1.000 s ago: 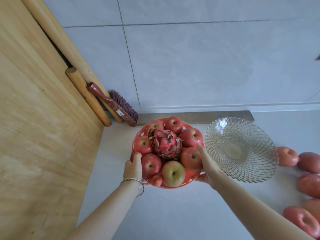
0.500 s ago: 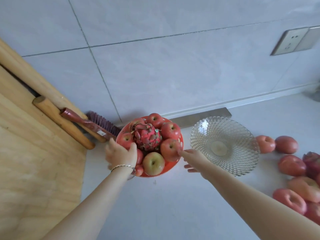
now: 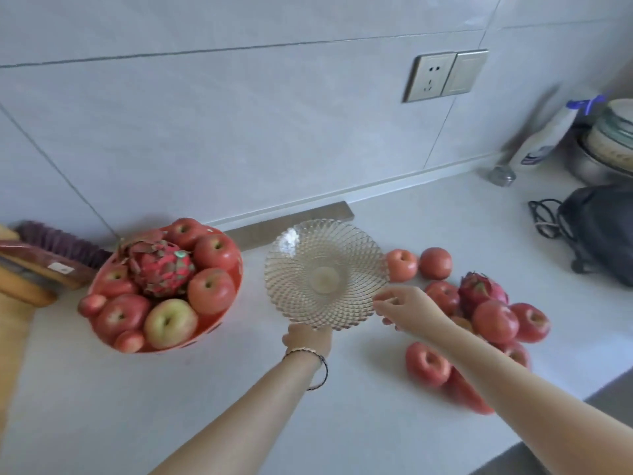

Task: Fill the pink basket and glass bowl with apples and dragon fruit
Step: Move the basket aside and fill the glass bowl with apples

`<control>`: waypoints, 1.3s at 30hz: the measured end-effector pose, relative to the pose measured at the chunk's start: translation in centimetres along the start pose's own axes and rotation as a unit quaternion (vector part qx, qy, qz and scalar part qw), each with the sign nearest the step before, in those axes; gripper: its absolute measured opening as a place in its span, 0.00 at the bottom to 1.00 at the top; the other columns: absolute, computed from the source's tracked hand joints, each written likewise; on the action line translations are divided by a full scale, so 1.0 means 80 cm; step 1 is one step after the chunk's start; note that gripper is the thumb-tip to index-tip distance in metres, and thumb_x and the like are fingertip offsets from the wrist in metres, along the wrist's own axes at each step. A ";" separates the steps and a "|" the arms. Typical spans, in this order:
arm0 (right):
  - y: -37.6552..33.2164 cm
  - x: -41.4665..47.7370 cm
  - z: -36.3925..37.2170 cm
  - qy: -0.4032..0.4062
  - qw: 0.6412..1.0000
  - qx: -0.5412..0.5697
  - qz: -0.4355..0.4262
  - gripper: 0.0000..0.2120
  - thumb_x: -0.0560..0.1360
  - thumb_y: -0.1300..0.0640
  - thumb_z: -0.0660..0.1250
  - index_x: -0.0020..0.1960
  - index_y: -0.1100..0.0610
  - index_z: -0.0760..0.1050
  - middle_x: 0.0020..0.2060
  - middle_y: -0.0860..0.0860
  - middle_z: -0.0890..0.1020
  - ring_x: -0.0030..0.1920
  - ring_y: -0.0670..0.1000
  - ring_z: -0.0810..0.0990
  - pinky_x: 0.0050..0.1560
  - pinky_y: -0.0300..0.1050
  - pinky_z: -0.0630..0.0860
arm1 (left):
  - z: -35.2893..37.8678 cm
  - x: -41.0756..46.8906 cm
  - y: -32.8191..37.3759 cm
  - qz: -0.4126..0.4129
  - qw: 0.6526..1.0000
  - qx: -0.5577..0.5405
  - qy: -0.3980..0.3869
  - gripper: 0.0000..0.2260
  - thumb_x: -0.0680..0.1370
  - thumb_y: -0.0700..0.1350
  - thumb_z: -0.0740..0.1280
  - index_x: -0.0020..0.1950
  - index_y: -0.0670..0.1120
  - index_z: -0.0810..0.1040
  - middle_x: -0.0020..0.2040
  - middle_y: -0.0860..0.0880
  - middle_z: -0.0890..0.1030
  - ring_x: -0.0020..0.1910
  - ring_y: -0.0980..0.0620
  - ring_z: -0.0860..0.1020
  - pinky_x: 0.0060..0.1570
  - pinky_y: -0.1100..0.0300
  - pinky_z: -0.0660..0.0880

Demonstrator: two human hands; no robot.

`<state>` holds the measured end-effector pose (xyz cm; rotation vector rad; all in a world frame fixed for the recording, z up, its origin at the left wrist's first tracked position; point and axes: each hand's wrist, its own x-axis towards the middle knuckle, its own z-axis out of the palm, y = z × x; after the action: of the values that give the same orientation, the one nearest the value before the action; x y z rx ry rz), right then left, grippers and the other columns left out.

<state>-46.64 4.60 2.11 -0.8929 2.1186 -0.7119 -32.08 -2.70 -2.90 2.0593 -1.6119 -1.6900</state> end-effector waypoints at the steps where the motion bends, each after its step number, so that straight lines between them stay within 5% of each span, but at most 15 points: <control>1: 0.015 0.005 -0.015 0.010 1.000 0.003 -0.002 0.05 0.70 0.55 0.66 0.36 0.47 0.75 0.32 0.47 0.81 0.39 0.52 0.82 0.38 0.43 0.74 | 0.018 0.007 0.004 -0.029 1.000 -0.010 0.001 0.21 0.78 0.45 0.59 0.67 0.35 0.64 0.68 0.37 0.67 0.66 0.39 0.68 0.63 0.54 0.67; 3: 0.046 0.013 -0.049 0.020 1.000 -0.003 -0.016 0.06 0.70 0.55 0.66 0.35 0.48 0.75 0.31 0.46 0.81 0.37 0.51 0.82 0.36 0.41 0.73 | 0.051 0.022 0.012 -0.061 0.992 -0.112 -0.001 0.18 0.79 0.43 0.56 0.66 0.34 0.67 0.65 0.36 0.72 0.60 0.39 0.75 0.54 0.52 0.74; 5: 0.068 0.017 -0.072 0.034 0.998 -0.025 -0.036 0.05 0.70 0.54 0.66 0.37 0.46 0.75 0.33 0.43 0.81 0.37 0.47 0.80 0.35 0.37 0.71 | 0.060 0.034 0.013 -0.082 0.972 -0.218 0.013 0.16 0.80 0.42 0.55 0.65 0.35 0.69 0.51 0.37 0.80 0.38 0.43 0.78 0.35 0.58 0.74; 7: 0.098 0.016 -0.101 -0.006 0.995 -0.083 -0.060 0.04 0.71 0.53 0.67 0.45 0.46 0.76 0.41 0.44 0.80 0.43 0.45 0.79 0.42 0.37 0.72 | 0.080 0.039 0.017 -0.102 0.945 -0.308 0.047 0.12 0.80 0.39 0.53 0.58 0.39 0.73 0.32 0.44 0.75 0.26 0.50 0.72 0.26 0.63 0.69; 9: 0.119 0.014 -0.108 -0.064 0.974 -0.191 -0.101 0.16 0.69 0.48 0.67 0.56 0.47 0.74 0.49 0.45 0.77 0.51 0.48 0.77 0.50 0.41 0.72 | 0.085 0.039 0.023 -0.122 0.897 -0.420 0.068 0.08 0.78 0.36 0.54 0.46 0.44 0.71 0.26 0.46 0.74 0.21 0.51 0.73 0.23 0.65 0.71; 13: 0.150 0.004 -0.080 -0.111 0.888 -0.399 -0.200 0.32 0.63 0.36 0.67 0.63 0.46 0.66 0.57 0.49 0.73 0.60 0.54 0.70 0.59 0.48 0.66 | 0.097 0.030 0.016 -0.140 0.857 -0.485 0.106 0.08 0.76 0.32 0.58 0.53 0.37 0.73 0.48 0.39 0.77 0.41 0.42 0.78 0.45 0.48 0.76; 18: 0.172 0.009 -0.039 -0.147 0.809 -0.507 -0.257 0.38 0.65 0.45 0.70 0.69 0.54 0.58 0.60 0.58 0.72 0.62 0.58 0.66 0.64 0.54 0.59 | 0.104 -0.006 -0.010 -0.149 0.865 -0.466 0.114 0.05 0.78 0.33 0.57 0.47 0.37 0.72 0.44 0.39 0.78 0.40 0.41 0.77 0.48 0.47 0.76; 22: 0.172 0.013 -0.046 -0.112 0.859 -0.432 -0.251 0.38 0.60 0.44 0.71 0.66 0.52 0.62 0.55 0.55 0.73 0.58 0.57 0.68 0.61 0.49 0.63 | 0.097 -0.023 -0.024 -0.158 0.879 -0.436 0.114 0.11 0.78 0.30 0.54 0.37 0.38 0.69 0.36 0.40 0.75 0.33 0.44 0.74 0.19 0.57 0.76; 24: 0.167 0.007 -0.061 -0.067 0.901 -0.350 -0.248 0.38 0.57 0.44 0.70 0.65 0.50 0.62 0.51 0.54 0.71 0.54 0.57 0.70 0.56 0.47 0.67 | 0.093 -0.032 -0.030 -0.173 0.880 -0.428 0.107 0.11 0.78 0.29 0.54 0.37 0.36 0.69 0.35 0.39 0.74 0.32 0.44 0.74 0.13 0.58 0.72; 28: 0.140 0.005 -0.089 -0.033 0.949 -0.206 -0.237 0.38 0.56 0.46 0.70 0.63 0.46 0.60 0.50 0.51 0.64 0.44 0.55 0.74 0.43 0.46 0.76 | 0.089 -0.049 -0.052 -0.187 0.901 -0.382 0.088 0.05 0.77 0.30 0.58 0.44 0.35 0.72 0.37 0.39 0.77 0.34 0.45 0.76 0.23 0.55 0.79; 34: 0.116 0.005 -0.078 -0.057 0.962 -0.156 -0.216 0.37 0.56 0.48 0.73 0.61 0.44 0.62 0.50 0.50 0.65 0.42 0.51 0.75 0.43 0.45 0.77 | 0.099 -0.072 -0.093 -0.204 0.939 -0.269 0.062 0.06 0.77 0.33 0.60 0.52 0.33 0.73 0.50 0.35 0.79 0.36 0.42 0.78 0.26 0.54 0.79; 37: 0.109 -0.001 -0.056 -0.084 0.960 -0.149 -0.220 0.36 0.56 0.48 0.74 0.60 0.44 0.62 0.50 0.50 0.65 0.43 0.51 0.75 0.47 0.42 0.76 | 0.083 -0.079 -0.087 -0.161 0.973 -0.085 0.141 0.18 0.74 0.38 0.66 0.60 0.35 0.65 0.60 0.34 0.73 0.52 0.39 0.75 0.50 0.49 0.75; 39: 0.103 -0.006 -0.044 -0.096 0.961 -0.137 -0.219 0.37 0.56 0.48 0.74 0.62 0.44 0.62 0.51 0.50 0.64 0.46 0.52 0.75 0.51 0.44 0.76 | 0.069 -0.089 -0.068 -0.011 0.975 0.089 0.203 0.31 0.72 0.45 0.68 0.70 0.39 0.58 0.70 0.39 0.62 0.68 0.41 0.63 0.67 0.48 0.63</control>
<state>-52.21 10.71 -1.43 -1.5485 1.8901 -0.5220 -31.57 7.80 -3.31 2.3159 -1.6504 -1.0612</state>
